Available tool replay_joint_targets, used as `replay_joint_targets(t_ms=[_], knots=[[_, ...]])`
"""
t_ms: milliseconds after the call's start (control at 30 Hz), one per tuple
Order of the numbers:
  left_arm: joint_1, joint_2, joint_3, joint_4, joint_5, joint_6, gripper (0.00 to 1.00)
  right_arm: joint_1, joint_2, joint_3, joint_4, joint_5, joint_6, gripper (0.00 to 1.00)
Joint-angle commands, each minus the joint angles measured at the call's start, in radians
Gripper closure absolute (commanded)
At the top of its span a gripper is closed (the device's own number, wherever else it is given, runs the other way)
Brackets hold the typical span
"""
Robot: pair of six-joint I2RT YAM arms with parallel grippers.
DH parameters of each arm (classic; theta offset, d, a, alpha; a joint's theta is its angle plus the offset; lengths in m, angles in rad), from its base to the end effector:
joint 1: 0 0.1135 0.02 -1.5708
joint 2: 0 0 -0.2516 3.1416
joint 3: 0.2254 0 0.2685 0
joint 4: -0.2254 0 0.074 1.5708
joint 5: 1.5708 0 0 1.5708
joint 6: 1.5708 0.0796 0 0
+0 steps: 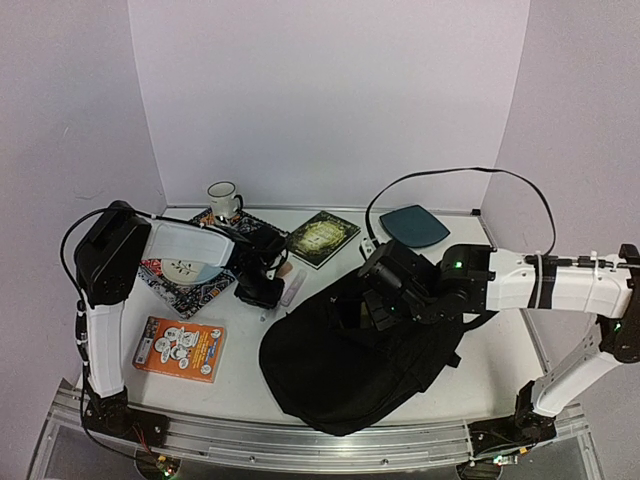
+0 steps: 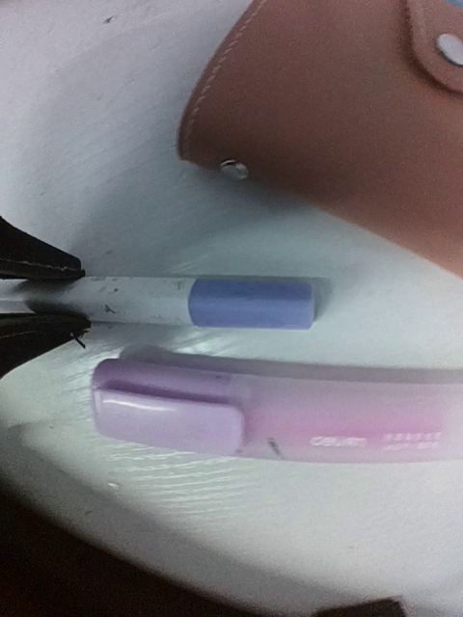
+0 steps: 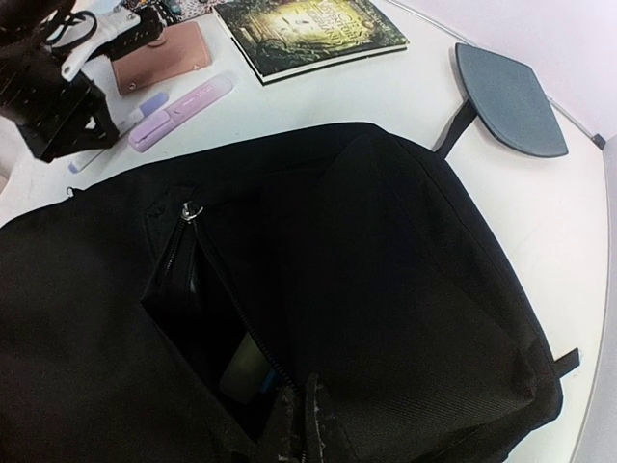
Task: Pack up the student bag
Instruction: Pick up the pen at the center of the board, then place the pen in the lower front pocket of the bag.
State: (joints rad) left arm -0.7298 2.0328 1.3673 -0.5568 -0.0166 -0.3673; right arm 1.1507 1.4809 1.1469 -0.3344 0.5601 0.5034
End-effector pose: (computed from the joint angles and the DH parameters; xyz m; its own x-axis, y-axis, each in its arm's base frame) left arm 0.3195 -0.2840 0.0800 -0.8916 0.3159 -0.3243 0.3667 0.9240 -0.1081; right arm 0.1917 0.3254 0.2473 -0.5125 -0.1453 -0.8463 -0.4067 0.9091 0.0902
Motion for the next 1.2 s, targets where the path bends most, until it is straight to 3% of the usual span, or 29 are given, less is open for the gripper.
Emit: replay_joint_targets(t_ms=[0, 333, 500, 700, 1167], knots=[[-0.005, -0.119, -0.026, -0.06, 0.057, -0.012, 1.0, 0.003, 0.019, 0.063, 0.033, 0.02, -0.033, 1.0], [-0.002, -0.322, -0.044, -0.053, 0.094, -0.071, 1.0, 0.003, 0.064, 0.073, 0.069, 0.055, -0.008, 1.0], [-0.003, -0.405, -0.092, 0.029, 0.279, -0.116, 1.0, 0.003, 0.083, 0.076, 0.102, 0.056, 0.004, 1.0], [-0.03, -0.427, -0.153, 0.127, 0.471, -0.172, 1.0, 0.003, 0.096, 0.086, 0.12, 0.073, 0.032, 1.0], [-0.125, -0.392, -0.203, 0.172, 0.608, -0.196, 1.0, 0.003, 0.117, 0.109, 0.168, 0.068, 0.05, 1.0]])
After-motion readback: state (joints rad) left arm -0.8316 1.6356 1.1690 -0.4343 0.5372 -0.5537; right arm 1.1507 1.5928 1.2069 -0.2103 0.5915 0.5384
